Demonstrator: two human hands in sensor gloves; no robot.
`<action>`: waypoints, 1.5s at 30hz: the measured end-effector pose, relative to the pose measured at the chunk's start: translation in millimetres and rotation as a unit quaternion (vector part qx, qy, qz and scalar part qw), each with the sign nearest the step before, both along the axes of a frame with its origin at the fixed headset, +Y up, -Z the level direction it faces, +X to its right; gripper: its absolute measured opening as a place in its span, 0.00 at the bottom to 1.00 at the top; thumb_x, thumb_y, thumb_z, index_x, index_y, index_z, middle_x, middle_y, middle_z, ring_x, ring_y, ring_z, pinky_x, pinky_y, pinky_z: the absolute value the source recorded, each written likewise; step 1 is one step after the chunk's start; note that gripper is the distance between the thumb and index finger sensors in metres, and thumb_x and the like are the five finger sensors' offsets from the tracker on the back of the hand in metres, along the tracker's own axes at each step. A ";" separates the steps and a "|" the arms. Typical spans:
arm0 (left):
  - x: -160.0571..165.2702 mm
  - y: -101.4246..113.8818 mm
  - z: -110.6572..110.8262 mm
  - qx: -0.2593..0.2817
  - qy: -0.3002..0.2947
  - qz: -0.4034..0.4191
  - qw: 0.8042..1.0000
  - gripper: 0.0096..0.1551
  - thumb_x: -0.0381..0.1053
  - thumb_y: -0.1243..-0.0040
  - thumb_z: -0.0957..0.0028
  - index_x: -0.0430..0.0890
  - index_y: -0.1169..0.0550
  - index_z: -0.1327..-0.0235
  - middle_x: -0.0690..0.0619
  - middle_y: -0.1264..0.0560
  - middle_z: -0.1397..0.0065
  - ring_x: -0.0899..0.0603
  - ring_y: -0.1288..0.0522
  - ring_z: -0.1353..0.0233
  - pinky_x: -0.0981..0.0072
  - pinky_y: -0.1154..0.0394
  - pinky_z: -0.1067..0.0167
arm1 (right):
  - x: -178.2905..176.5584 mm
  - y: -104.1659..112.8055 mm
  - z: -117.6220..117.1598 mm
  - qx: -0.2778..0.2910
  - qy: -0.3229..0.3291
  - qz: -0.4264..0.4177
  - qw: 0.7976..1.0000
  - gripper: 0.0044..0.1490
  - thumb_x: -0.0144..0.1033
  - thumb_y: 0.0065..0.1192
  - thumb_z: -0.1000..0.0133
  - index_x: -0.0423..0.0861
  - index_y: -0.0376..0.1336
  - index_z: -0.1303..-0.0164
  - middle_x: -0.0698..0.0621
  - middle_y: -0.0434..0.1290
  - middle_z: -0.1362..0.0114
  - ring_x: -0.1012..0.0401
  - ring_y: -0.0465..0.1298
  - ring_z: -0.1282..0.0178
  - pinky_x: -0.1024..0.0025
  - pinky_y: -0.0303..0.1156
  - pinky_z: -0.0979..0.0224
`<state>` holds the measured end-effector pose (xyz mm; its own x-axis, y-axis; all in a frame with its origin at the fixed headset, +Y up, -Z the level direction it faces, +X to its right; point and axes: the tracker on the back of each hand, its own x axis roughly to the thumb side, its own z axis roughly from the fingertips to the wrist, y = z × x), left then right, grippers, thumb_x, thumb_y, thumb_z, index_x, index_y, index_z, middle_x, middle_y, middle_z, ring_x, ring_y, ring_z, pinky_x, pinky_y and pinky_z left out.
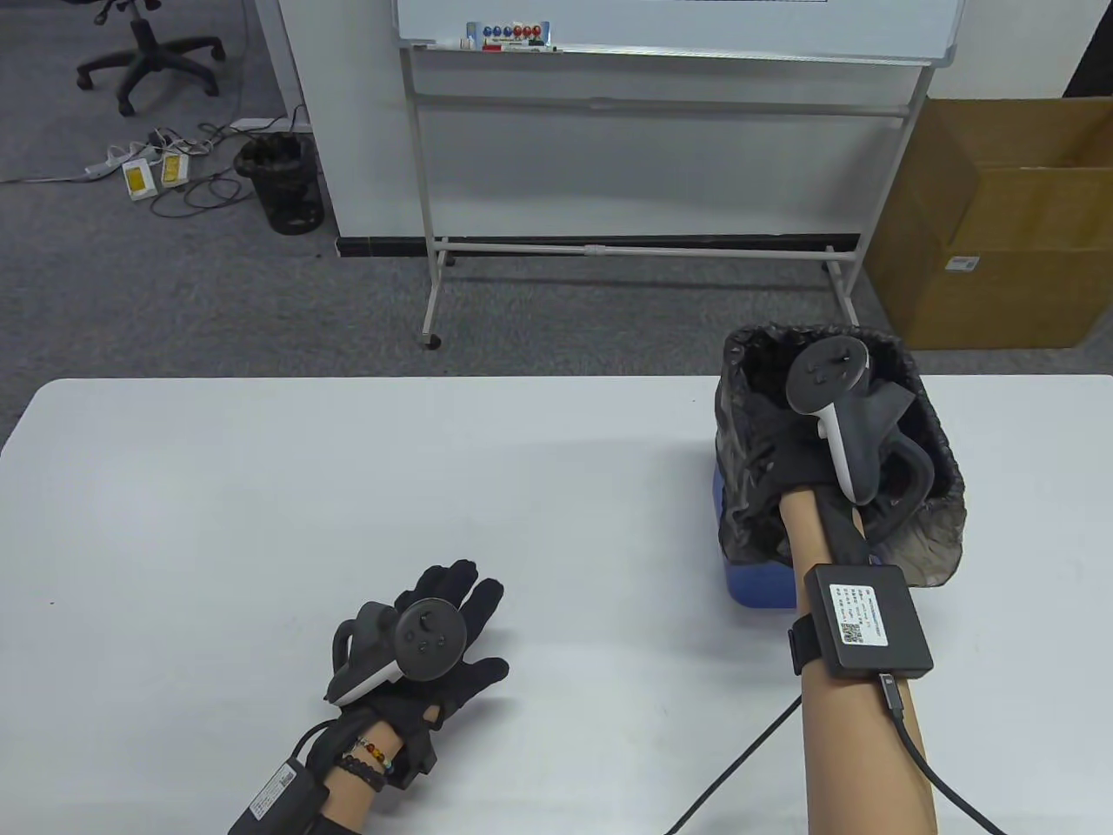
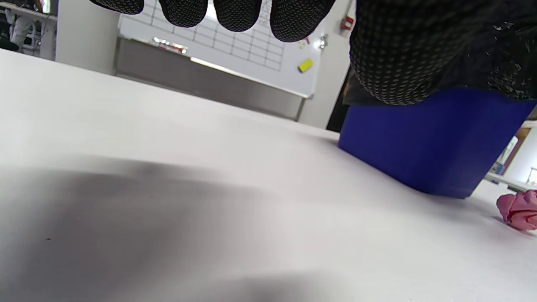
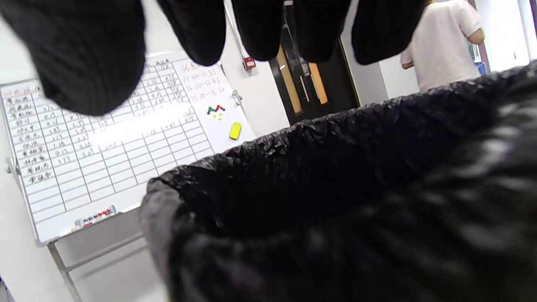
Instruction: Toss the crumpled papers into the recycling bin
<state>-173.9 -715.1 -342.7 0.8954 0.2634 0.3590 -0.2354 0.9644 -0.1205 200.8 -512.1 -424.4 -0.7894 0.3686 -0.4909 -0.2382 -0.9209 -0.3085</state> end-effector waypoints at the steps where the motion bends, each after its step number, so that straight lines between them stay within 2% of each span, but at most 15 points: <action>1: 0.1 0.1 0.1 0.000 -0.001 -0.001 1.000 0.52 0.65 0.34 0.53 0.50 0.41 0.19 0.41 0.51 0.11 0.28 0.50 0.15 0.28 0.46 0.26 | -0.9 -0.2 0.7 -0.004 0.004 0.005 1.000 0.56 0.62 0.70 0.60 0.60 0.54 0.20 0.51 0.54 0.12 0.45 0.57 0.11 0.42 0.61 0.20; 5: 0.0 0.7 0.4 0.002 -0.001 -0.001 1.000 0.51 0.65 0.34 0.53 0.50 0.41 0.19 0.42 0.51 0.11 0.28 0.50 0.15 0.28 0.46 0.26 | -11.5 0.7 2.0 0.006 0.031 0.015 0.999 0.55 0.61 0.70 0.59 0.59 0.55 0.20 0.51 0.56 0.12 0.45 0.58 0.12 0.43 0.61 0.20; 9: -0.4 1.0 0.3 0.002 0.001 0.000 1.000 0.52 0.65 0.34 0.53 0.50 0.41 0.19 0.42 0.51 0.11 0.28 0.50 0.15 0.27 0.46 0.26 | -34.9 4.7 6.1 0.041 0.067 0.048 0.996 0.53 0.61 0.71 0.60 0.59 0.57 0.22 0.52 0.59 0.14 0.47 0.62 0.13 0.45 0.64 0.21; 18: -0.3 1.6 1.0 0.004 0.001 0.000 1.000 0.52 0.65 0.34 0.53 0.50 0.41 0.19 0.41 0.51 0.11 0.28 0.50 0.15 0.27 0.46 0.26 | -107.8 -5.4 20.3 0.017 0.197 0.093 0.976 0.53 0.61 0.70 0.59 0.60 0.56 0.21 0.52 0.60 0.14 0.49 0.62 0.13 0.48 0.64 0.21; 25: -1.2 2.3 1.2 0.006 0.003 0.001 1.000 0.52 0.65 0.35 0.53 0.50 0.42 0.18 0.41 0.51 0.11 0.28 0.50 0.15 0.27 0.46 0.26 | -151.5 -30.4 36.1 -0.023 0.270 0.101 0.957 0.53 0.62 0.69 0.59 0.60 0.56 0.21 0.52 0.60 0.14 0.49 0.63 0.13 0.48 0.65 0.21; 29: -2.5 3.0 1.5 0.007 0.005 0.003 1.000 0.52 0.65 0.35 0.53 0.49 0.42 0.18 0.41 0.51 0.11 0.27 0.50 0.15 0.27 0.46 0.26 | -163.1 -44.1 46.8 -0.022 0.296 0.103 0.949 0.53 0.61 0.69 0.59 0.59 0.56 0.21 0.52 0.61 0.14 0.49 0.63 0.14 0.49 0.65 0.21; 32: -2.7 3.1 1.6 0.006 0.006 0.003 1.000 0.52 0.65 0.35 0.53 0.50 0.42 0.18 0.41 0.51 0.11 0.27 0.50 0.15 0.27 0.46 0.26 | -166.8 -54.9 53.8 -0.027 0.306 0.111 0.945 0.53 0.62 0.69 0.59 0.59 0.56 0.21 0.52 0.61 0.15 0.49 0.63 0.14 0.49 0.65 0.21; 45: -1.6 2.8 1.9 0.004 0.004 -0.001 1.000 0.52 0.65 0.35 0.53 0.50 0.42 0.18 0.41 0.51 0.11 0.27 0.50 0.15 0.27 0.46 0.26 | -154.4 -133.7 80.6 -0.071 0.314 0.138 0.936 0.53 0.62 0.69 0.59 0.60 0.56 0.22 0.52 0.61 0.15 0.49 0.64 0.14 0.49 0.65 0.21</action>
